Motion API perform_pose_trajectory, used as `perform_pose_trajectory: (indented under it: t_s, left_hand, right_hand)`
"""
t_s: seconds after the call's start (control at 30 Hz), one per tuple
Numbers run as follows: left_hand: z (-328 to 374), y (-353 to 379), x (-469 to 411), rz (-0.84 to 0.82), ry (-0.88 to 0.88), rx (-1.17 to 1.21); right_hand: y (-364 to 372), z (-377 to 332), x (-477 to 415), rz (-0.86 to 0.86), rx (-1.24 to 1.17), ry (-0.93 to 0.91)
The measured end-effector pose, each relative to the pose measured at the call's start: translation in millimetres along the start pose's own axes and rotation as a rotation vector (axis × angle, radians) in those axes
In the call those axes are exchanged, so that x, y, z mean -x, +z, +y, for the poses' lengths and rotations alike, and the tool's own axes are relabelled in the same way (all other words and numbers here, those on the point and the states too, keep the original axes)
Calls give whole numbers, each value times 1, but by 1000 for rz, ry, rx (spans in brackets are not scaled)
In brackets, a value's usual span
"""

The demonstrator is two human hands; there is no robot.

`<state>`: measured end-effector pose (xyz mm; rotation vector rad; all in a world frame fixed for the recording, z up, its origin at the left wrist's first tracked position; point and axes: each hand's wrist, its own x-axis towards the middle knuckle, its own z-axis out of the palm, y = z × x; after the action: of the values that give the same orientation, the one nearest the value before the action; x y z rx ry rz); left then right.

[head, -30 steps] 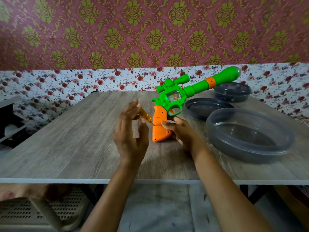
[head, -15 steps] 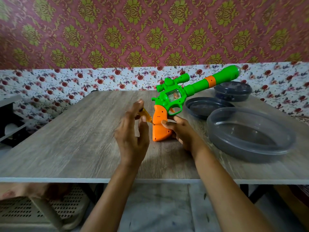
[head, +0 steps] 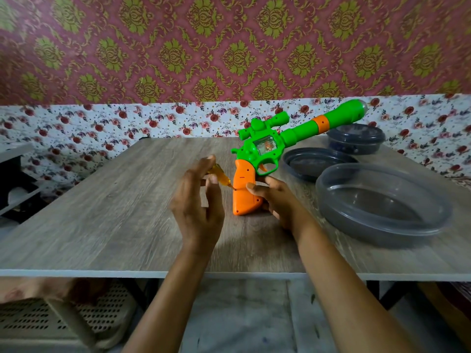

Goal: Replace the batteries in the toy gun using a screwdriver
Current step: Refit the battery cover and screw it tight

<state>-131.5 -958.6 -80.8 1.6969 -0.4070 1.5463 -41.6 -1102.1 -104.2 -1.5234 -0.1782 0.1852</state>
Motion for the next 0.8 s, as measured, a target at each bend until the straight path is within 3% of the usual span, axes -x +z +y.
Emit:
perform_pose_trajectory:
  t_s: [0.8]
  left_hand:
    - [-4,2,-1,31,-4,45]
  right_hand:
    - [0,1,-1,-18,-19,-7]
